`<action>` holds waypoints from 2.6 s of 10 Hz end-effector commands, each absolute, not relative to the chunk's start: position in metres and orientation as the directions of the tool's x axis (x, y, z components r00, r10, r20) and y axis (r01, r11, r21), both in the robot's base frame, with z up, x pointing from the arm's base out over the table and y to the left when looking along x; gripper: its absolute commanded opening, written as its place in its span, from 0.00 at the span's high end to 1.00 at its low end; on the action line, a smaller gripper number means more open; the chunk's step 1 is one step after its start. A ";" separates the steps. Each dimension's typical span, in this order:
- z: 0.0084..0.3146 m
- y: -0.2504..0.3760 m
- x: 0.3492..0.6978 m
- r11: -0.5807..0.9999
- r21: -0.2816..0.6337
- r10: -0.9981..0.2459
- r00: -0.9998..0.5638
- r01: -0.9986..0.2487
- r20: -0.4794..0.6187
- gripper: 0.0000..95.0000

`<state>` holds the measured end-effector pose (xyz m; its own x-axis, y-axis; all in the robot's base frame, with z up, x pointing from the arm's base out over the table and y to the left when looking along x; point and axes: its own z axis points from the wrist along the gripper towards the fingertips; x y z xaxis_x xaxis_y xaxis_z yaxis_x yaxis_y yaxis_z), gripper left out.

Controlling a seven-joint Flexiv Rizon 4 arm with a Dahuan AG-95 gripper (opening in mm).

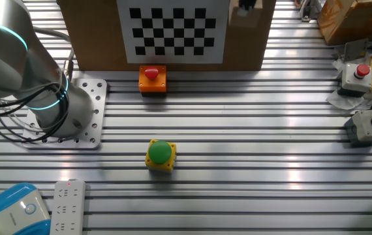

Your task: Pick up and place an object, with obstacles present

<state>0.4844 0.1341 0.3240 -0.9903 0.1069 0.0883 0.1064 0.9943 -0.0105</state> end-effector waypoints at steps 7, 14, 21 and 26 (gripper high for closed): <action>0.340 0.171 0.505 0.986 -0.018 0.167 -0.981 0.166 0.100 1.00; 0.352 0.202 0.517 0.978 -0.021 0.209 -0.973 0.208 0.101 1.00; 0.352 0.202 0.517 0.992 -0.024 0.129 -0.989 0.127 0.072 1.00; 0.352 0.202 0.517 1.000 0.001 -0.012 -0.999 -0.012 0.029 1.00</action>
